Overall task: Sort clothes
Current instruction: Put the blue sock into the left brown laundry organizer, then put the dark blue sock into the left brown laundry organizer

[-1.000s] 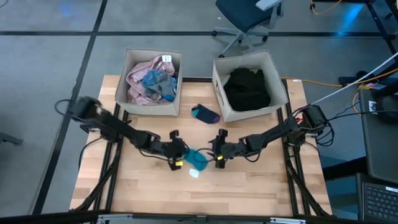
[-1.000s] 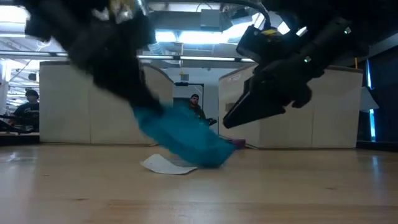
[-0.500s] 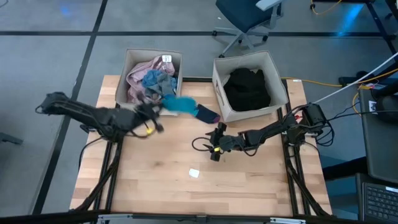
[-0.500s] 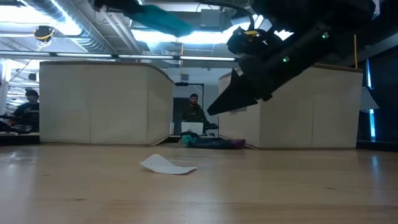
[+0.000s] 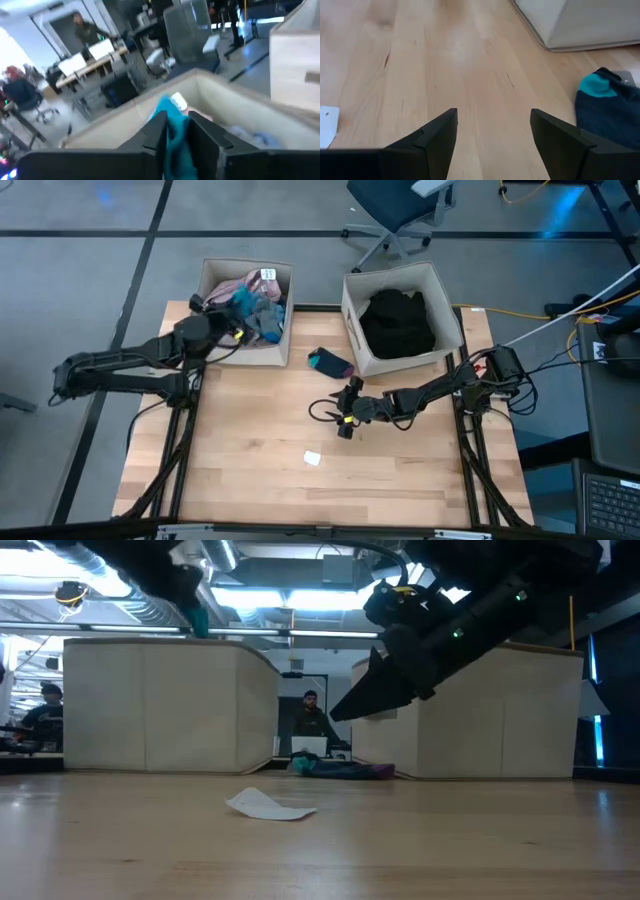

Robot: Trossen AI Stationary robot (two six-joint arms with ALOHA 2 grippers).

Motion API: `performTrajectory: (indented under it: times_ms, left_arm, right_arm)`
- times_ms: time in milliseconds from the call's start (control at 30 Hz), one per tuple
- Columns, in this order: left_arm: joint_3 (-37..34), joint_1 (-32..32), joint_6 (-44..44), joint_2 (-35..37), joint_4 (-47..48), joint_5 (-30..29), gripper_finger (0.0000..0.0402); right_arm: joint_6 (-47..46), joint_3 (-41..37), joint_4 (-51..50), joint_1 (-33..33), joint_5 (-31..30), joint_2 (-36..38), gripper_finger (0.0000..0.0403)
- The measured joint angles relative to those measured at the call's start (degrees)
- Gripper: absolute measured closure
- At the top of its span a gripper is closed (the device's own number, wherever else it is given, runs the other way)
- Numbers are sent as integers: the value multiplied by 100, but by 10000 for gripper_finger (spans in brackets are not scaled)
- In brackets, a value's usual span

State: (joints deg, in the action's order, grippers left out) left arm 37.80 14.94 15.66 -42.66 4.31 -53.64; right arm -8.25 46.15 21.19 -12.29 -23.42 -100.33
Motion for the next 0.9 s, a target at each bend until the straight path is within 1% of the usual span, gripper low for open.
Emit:
performTrajectory:
  times_ms: [100,167,333,433,533,600,733,900]
  left_arm:
    - [-7,301,-435,-43,283,123,306]
    - [10,396,-772,-45,571,203,282]
    - [453,461,-1754,-45,2261,1296,227]
    - [747,329,-2383,1,2853,2100,208]
    - [835,12,-2601,131,2767,3004,201]
    - [746,-297,-2676,170,2551,3288,200]
    - [289,-987,-2752,148,2029,3315,202]
    - [-137,-1533,-3038,147,1672,3137,202]
  right_arm:
    - [-20,0,0,-2,-7,-2,153]
    - [-20,0,-1,-1,-7,-1,153]
    - [37,0,-20,-2,-9,0,153]
    - [119,0,50,-2,-10,-2,153]
    - [248,0,376,42,-6,-2,153]
    - [478,4,635,109,-9,-2,153]
    - [927,191,664,435,-9,-2,153]
    - [938,639,-76,1062,22,-4,153]
